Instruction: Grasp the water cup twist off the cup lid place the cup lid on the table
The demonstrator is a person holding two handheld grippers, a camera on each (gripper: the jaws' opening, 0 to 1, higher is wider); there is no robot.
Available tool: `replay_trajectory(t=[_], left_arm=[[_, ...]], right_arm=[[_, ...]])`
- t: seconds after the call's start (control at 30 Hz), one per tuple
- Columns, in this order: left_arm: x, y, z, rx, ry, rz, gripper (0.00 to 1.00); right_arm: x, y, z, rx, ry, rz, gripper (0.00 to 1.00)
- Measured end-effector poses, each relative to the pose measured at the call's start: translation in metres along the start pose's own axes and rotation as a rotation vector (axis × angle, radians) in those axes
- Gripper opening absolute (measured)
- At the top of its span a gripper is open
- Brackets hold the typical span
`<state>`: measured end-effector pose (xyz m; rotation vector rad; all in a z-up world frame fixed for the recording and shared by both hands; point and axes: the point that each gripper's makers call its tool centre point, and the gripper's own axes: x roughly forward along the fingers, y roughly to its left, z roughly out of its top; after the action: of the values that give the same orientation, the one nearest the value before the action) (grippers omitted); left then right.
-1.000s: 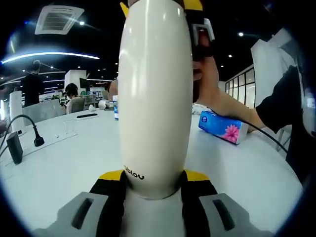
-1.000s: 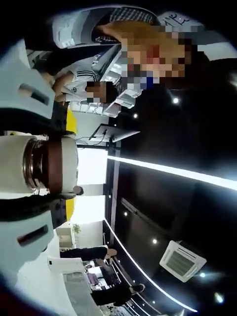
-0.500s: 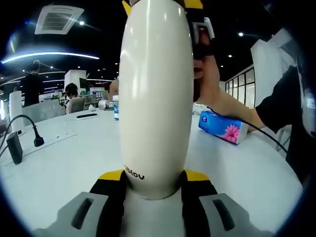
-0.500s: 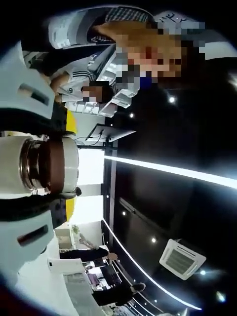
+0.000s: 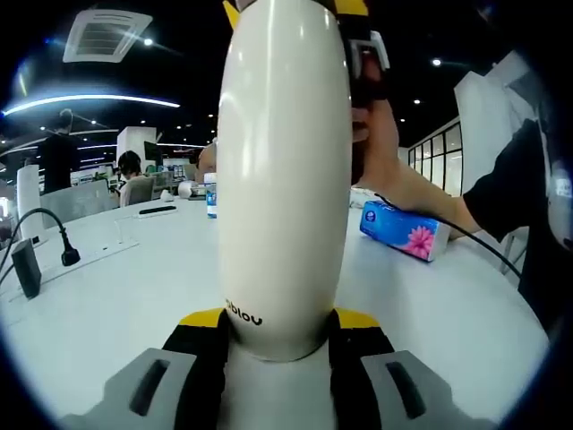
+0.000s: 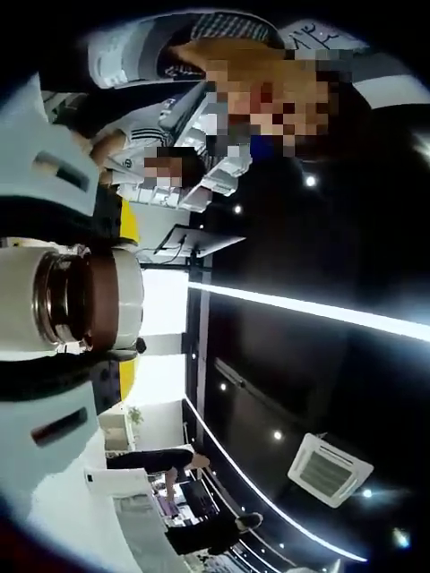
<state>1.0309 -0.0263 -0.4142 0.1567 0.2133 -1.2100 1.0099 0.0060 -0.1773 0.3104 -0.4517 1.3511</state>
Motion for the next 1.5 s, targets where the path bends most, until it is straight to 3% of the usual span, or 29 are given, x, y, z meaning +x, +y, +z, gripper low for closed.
replay_trajectory(t=[0.6, 0.9, 1.2, 1.37, 1.5], left_arm=[[0.0, -0.001, -0.001, 0.0, -0.001, -0.001, 0.46], [0.0, -0.002, -0.001, 0.0, -0.001, -0.001, 0.46], [-0.001, -0.002, -0.001, 0.001, 0.0, 0.0, 0.46], [-0.001, -0.002, -0.001, 0.0, 0.0, 0.0, 0.46], [-0.001, -0.001, -0.001, 0.001, -0.001, 0.0, 0.46]], right_arm=[[0.002, 0.008, 0.004, -0.15, 0.007, 0.015, 0.48], [0.0, 0.001, 0.009, -0.003, -0.04, 0.008, 0.47], [-0.011, -0.016, 0.027, 0.181, -0.148, -0.019, 0.47], [-0.012, -0.017, 0.028, 0.191, -0.155, -0.02, 0.46], [-0.01, -0.013, 0.027, 0.15, -0.138, -0.011, 0.45]])
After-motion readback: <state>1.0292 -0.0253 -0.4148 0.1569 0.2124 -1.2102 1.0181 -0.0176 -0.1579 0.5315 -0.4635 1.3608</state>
